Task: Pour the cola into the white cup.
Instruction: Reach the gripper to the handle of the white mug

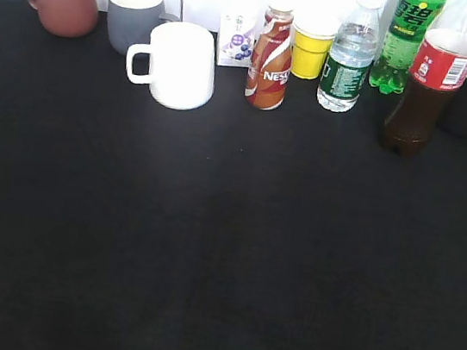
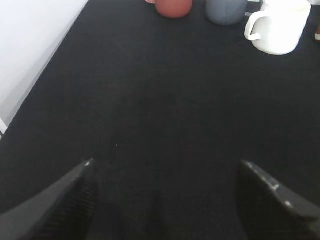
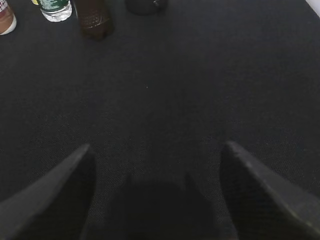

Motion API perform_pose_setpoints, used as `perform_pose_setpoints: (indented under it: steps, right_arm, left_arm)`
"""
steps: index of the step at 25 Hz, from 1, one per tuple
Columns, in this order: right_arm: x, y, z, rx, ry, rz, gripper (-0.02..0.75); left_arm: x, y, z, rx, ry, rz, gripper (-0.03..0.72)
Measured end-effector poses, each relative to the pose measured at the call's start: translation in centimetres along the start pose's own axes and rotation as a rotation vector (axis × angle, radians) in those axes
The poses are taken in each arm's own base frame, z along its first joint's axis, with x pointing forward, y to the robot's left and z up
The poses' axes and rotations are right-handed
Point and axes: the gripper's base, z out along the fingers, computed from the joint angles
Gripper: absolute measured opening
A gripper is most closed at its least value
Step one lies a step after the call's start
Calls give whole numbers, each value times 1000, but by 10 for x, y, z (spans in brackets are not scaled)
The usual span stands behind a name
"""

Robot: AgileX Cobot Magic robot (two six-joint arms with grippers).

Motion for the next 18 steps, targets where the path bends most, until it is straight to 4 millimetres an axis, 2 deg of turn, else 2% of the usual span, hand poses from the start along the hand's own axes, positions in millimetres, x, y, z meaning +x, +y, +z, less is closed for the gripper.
perform_pose_setpoints:
  steps: [9, 11, 13, 15, 16, 18]
  right_arm:
    - [0, 0, 0, 0, 0, 0, 586]
    - [0, 0, 0, 0, 0, 0, 586]
    - [0, 0, 0, 0, 0, 0, 587]
    - [0, 0, 0, 0, 0, 0, 587]
    - [0, 0, 0, 0, 0, 0, 587]
    - [0, 0, 0, 0, 0, 0, 585]
  left_arm:
    - [0, 0, 0, 0, -1, 0, 652]
    - [-4, -4, -2, 43, -32, -24, 584]
    - [-19, -7, -5, 85, -191, -50, 517]
    - [-39, -8, -7, 94, -381, -63, 505]
    - [-48, -7, 0, 95, -441, -72, 504]
    - [-62, -7, 29, 95, -475, -104, 500]
